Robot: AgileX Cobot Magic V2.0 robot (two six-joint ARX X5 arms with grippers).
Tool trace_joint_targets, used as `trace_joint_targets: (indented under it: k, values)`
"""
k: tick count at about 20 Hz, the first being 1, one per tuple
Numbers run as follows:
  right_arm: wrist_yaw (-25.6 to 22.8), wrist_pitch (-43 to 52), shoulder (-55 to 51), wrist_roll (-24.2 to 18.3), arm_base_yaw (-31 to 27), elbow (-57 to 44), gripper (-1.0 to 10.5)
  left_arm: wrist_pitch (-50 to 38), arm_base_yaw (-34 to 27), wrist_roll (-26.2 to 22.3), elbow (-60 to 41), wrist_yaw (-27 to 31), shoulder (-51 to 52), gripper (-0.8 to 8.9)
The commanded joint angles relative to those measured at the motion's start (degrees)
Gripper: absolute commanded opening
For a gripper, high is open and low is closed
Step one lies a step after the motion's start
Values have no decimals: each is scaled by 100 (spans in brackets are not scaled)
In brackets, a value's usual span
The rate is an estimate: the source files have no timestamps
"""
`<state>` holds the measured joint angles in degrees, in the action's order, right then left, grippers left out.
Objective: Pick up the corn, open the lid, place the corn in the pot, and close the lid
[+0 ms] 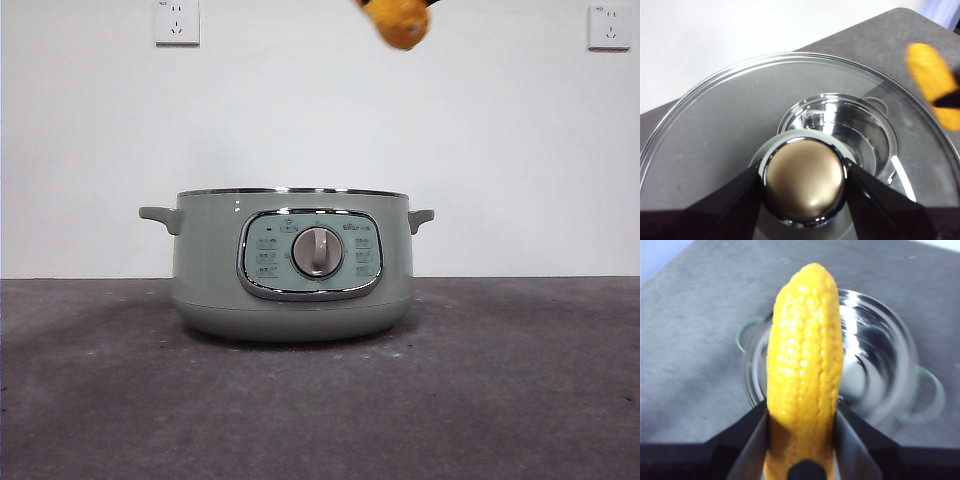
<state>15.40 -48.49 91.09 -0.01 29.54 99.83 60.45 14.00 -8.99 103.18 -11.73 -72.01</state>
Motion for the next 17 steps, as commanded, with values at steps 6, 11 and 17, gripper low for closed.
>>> trace_joint_targets:
  k: [6, 11, 17]
  values:
    - [87, -1145, 2330, -306, 2, 2597, -13, 260, -85, -177, 31, -225, 713, -9]
    - [87, -1113, 3346, -256, 4, 3274, -13, 605, -85, -175, 31, -216, 1137, -9]
    - [-39, -1051, 3939, -262, 66, 3300, -13, 745, -76, -170, 28, -219, 1364, -8]
